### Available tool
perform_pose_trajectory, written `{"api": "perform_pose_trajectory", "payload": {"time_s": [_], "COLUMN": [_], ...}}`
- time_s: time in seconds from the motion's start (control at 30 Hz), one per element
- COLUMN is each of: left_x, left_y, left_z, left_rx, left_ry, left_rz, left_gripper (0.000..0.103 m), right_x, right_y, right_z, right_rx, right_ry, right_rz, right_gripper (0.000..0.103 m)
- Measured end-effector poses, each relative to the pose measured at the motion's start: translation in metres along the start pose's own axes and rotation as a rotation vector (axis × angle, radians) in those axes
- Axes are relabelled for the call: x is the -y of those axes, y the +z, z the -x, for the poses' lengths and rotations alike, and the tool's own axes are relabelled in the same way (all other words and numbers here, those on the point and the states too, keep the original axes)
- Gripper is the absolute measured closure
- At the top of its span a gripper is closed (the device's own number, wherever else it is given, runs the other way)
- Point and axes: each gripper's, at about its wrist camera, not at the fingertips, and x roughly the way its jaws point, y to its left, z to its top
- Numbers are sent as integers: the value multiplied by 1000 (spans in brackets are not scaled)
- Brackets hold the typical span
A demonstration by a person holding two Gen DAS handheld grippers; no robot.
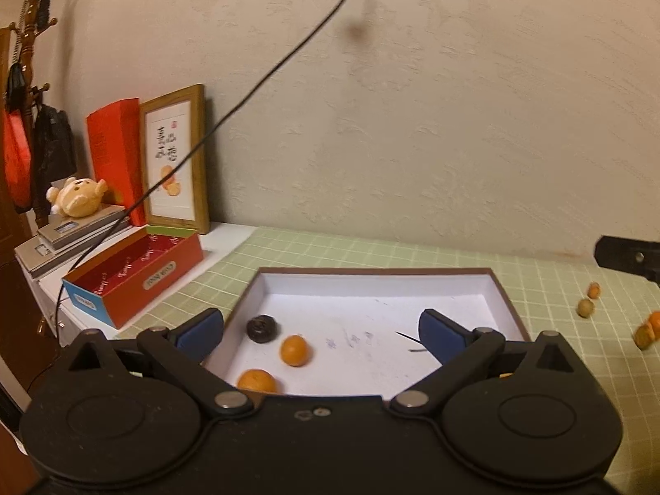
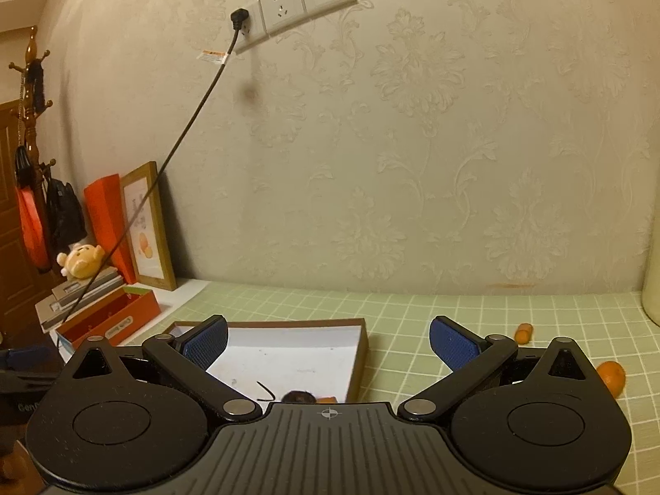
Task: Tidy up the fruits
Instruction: 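Move both open grippers back toward the remaining fruits beside the thermos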
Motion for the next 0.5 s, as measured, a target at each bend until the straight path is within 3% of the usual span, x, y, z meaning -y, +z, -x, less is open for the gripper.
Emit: {"api": "perform_pose_trajectory", "payload": {"time_s": [0.5], "left_x": [68], "left_y": [-5], "left_z": [0], "left_rx": [-2], "left_ry": [-128], "left_rz": [-63], "left_gripper": [8], "right_x": [46], "right_y": [-1], "right_z": [34], "right_rx": [15], "right_ry": [-80], "right_rz": [-40], "right_gripper": [0]}}
